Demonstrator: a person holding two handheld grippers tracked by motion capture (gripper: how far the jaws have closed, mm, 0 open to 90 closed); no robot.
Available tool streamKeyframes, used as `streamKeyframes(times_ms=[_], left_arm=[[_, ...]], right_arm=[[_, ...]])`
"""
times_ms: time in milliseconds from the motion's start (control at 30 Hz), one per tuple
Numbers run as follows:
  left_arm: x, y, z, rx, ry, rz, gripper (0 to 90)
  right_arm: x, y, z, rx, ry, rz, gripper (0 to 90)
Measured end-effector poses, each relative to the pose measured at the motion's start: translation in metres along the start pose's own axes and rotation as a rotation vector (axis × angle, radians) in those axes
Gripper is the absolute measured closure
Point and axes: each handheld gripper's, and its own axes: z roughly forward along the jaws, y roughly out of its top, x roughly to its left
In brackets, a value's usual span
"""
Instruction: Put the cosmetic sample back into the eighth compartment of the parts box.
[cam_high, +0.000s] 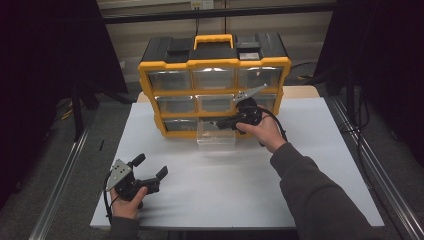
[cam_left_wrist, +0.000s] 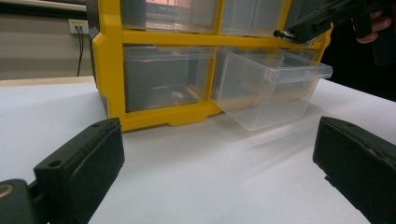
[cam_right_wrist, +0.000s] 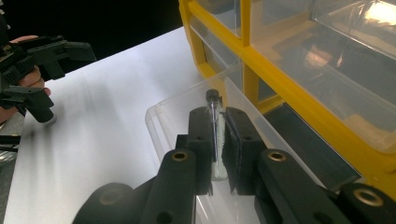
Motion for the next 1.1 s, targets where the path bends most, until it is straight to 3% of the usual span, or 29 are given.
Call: streamKeyframes(times_ms=[1000, 1100], left_arm=[[0.0, 0.0, 0.0, -0.005, 0.009, -0.014, 2.1], [0.001, 0.0, 0.0, -0.002, 0.002, 0.001, 2.1]], right_arm=[[-0.004, -0.005, 0.012, 0.013, -0.026, -0.009, 81.3], [-0.004, -0.005, 0.012, 0.019, -0.028, -0.011, 81.3]])
